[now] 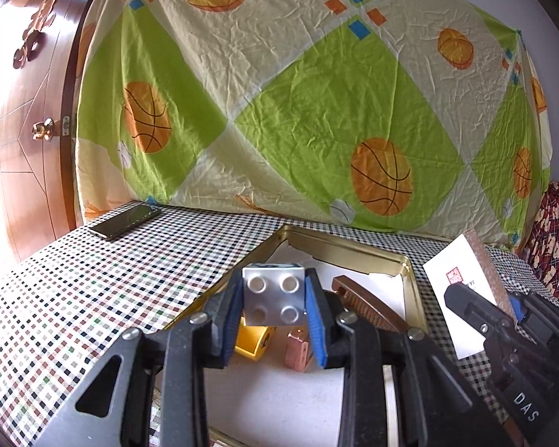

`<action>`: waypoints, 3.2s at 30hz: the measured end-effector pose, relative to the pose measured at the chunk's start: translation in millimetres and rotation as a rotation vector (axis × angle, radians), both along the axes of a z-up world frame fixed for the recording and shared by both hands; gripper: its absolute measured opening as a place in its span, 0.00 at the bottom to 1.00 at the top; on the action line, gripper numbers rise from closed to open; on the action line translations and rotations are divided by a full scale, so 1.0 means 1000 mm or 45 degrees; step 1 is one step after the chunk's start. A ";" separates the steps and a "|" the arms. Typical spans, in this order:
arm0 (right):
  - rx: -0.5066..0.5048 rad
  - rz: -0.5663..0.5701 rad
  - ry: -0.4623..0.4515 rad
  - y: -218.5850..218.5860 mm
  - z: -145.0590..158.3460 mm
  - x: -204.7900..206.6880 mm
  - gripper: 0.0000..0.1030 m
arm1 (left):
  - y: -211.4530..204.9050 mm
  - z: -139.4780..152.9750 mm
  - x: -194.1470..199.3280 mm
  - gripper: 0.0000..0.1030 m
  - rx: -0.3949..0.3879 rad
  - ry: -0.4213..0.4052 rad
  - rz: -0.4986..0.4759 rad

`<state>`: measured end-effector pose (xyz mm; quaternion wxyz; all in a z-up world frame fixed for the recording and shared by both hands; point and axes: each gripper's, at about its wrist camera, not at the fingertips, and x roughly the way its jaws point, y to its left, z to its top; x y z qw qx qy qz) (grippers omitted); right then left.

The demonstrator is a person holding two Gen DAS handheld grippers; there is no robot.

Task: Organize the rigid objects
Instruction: 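Carry the white block and patterned box toward the gold tin with both tools, then lower the white block into the tin with the left tool while the right tool releases the box there, then grasp the yellow cube with the right tool while the left tool moves toward the grey ball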

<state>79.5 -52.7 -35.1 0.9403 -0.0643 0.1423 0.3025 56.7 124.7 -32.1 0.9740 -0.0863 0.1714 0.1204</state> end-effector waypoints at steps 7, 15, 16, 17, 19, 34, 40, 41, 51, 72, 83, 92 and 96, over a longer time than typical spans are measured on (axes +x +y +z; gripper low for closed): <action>-0.002 0.045 0.065 0.012 0.004 0.012 0.27 | 0.011 -0.004 0.010 0.30 0.010 0.069 0.000; -0.071 0.149 0.158 0.047 0.002 0.021 0.27 | 0.020 -0.010 0.032 0.30 0.054 0.194 -0.008; -0.083 0.155 0.180 0.051 0.000 0.025 0.27 | 0.020 -0.010 0.034 0.30 0.063 0.203 -0.003; -0.091 0.160 0.207 0.054 -0.002 0.029 0.27 | 0.020 -0.011 0.037 0.30 0.071 0.218 -0.004; -0.120 0.150 0.255 0.059 -0.006 0.038 0.27 | 0.021 -0.012 0.041 0.30 0.080 0.245 -0.005; -0.124 -0.023 0.301 0.039 -0.003 0.065 0.72 | 0.023 -0.012 0.049 0.96 0.161 0.260 0.060; -0.139 -0.117 0.306 0.023 -0.001 0.074 0.74 | 0.012 -0.013 0.054 0.98 0.213 0.285 0.070; -0.147 -0.128 0.301 0.022 0.000 0.075 0.74 | 0.010 -0.013 0.054 0.98 0.222 0.285 0.073; -0.309 -0.137 0.247 0.039 -0.012 0.069 0.75 | 0.025 -0.008 0.044 0.99 0.152 0.242 0.171; 0.083 -0.625 0.399 -0.187 -0.016 0.107 0.75 | -0.125 0.018 0.057 1.00 0.154 0.214 -0.272; 0.000 -0.475 0.611 -0.183 -0.038 0.125 0.73 | -0.178 0.000 0.094 1.00 0.183 0.307 -0.354; -0.106 -0.387 0.744 -0.166 -0.055 0.139 0.39 | -0.175 -0.005 0.102 1.00 0.164 0.315 -0.320; -0.094 -0.418 0.693 -0.170 -0.049 0.132 0.39 | -0.185 -0.005 0.104 1.00 0.180 0.308 -0.347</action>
